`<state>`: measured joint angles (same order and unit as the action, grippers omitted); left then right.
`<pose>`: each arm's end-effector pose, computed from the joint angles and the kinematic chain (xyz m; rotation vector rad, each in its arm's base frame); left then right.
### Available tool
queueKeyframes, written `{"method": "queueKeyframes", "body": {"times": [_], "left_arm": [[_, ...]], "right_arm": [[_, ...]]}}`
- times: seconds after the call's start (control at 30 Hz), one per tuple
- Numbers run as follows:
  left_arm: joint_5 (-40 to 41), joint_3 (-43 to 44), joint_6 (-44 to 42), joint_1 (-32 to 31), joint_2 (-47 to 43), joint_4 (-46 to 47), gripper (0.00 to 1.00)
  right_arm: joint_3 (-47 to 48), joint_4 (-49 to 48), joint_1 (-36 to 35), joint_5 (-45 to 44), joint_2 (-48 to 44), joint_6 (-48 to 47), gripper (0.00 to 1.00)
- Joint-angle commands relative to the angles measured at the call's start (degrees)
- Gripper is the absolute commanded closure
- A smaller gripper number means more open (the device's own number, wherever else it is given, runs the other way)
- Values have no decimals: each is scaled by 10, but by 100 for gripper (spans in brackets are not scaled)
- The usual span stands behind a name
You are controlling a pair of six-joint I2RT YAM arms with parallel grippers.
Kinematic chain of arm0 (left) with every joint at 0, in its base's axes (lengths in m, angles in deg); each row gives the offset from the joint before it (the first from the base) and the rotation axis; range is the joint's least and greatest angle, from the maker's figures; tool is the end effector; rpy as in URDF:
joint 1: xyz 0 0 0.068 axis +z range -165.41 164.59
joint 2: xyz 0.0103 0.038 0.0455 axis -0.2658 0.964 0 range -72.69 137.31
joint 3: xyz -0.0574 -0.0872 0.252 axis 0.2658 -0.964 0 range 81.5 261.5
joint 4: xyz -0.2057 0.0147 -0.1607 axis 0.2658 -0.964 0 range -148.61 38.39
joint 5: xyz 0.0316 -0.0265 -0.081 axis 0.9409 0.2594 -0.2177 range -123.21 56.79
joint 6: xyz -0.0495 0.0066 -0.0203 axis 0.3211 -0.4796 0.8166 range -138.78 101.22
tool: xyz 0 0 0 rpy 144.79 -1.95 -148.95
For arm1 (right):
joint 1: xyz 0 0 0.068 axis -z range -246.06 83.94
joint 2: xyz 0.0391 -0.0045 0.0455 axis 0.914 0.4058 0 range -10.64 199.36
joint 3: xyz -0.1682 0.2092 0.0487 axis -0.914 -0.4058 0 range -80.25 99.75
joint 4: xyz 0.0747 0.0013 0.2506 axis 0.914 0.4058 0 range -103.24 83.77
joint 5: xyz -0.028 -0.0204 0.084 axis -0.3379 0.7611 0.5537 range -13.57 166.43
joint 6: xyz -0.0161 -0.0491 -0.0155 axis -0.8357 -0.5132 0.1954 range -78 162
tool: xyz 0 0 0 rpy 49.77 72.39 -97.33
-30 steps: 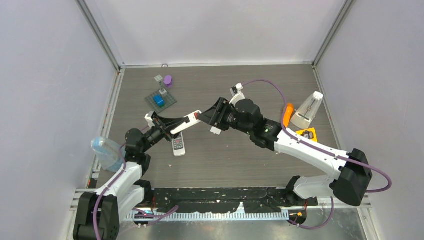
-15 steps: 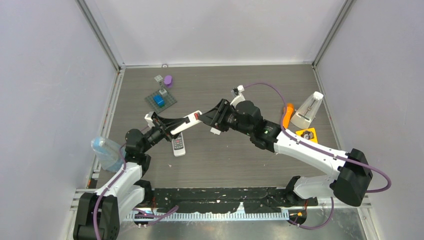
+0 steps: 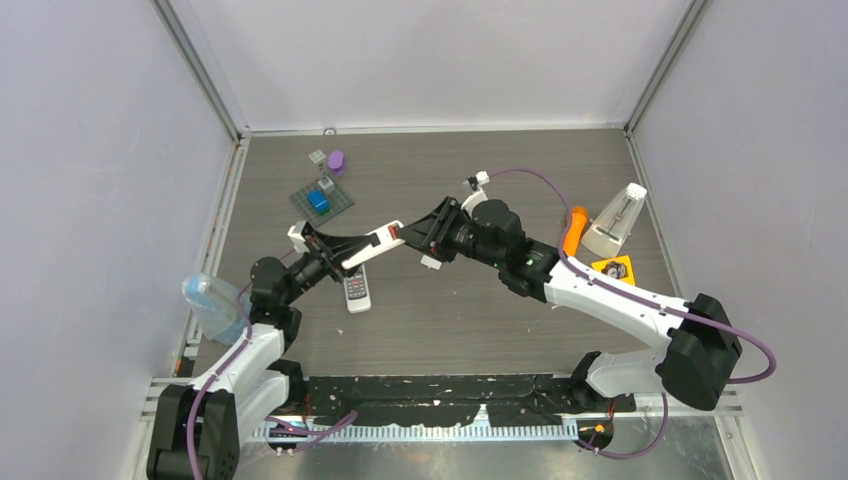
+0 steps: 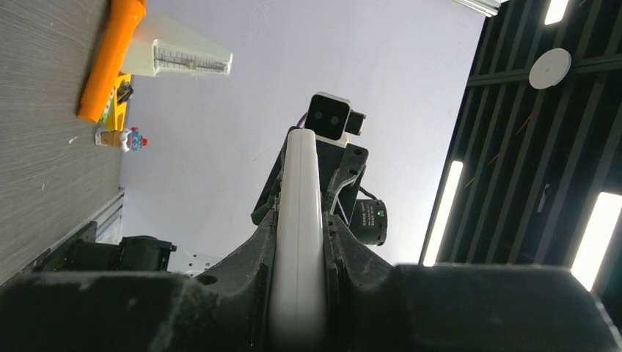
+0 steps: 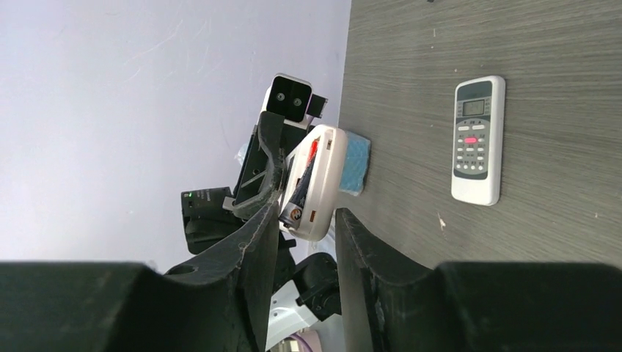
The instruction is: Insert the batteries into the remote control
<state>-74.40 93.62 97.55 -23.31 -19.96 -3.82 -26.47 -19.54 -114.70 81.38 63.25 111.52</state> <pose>0.1803 -0.0487 0.2223 -1.0152 1.6807 -2.1280 0.1984 0.2300 0.3130 0.3104 2.0781 1.4591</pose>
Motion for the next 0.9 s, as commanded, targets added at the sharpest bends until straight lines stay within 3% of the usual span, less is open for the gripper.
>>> {"method": "queueKeyframes", "body": {"times": [0.0, 0.33, 0.47, 0.53, 0.63, 0.7, 0.87], "left_arm": [[-21, 40, -5, -2, -4, 67, 100], [-19, 50, -9, -2, -3, 85, 100], [-26, 64, -47, -2, -6, 80, 100], [-38, 77, -91, -2, -7, 57, 100], [-60, 102, -184, -2, -9, -5, 100], [-76, 116, -252, -1, -7, -42, 100], [-100, 139, -325, -1, 1, -80, 100]], "right_arm": [[-2, -3, 6, -3, 13, 14, 63], [0, 19, 8, 6, 26, 30, 76], [1, 14, 11, 17, 29, 30, 83], [7, 13, 13, 22, 27, 18, 76], [22, 21, 13, 19, 19, -6, 47], [31, 26, 14, 10, 6, -27, 34], [45, 47, 26, 6, -27, -83, 19]]}}
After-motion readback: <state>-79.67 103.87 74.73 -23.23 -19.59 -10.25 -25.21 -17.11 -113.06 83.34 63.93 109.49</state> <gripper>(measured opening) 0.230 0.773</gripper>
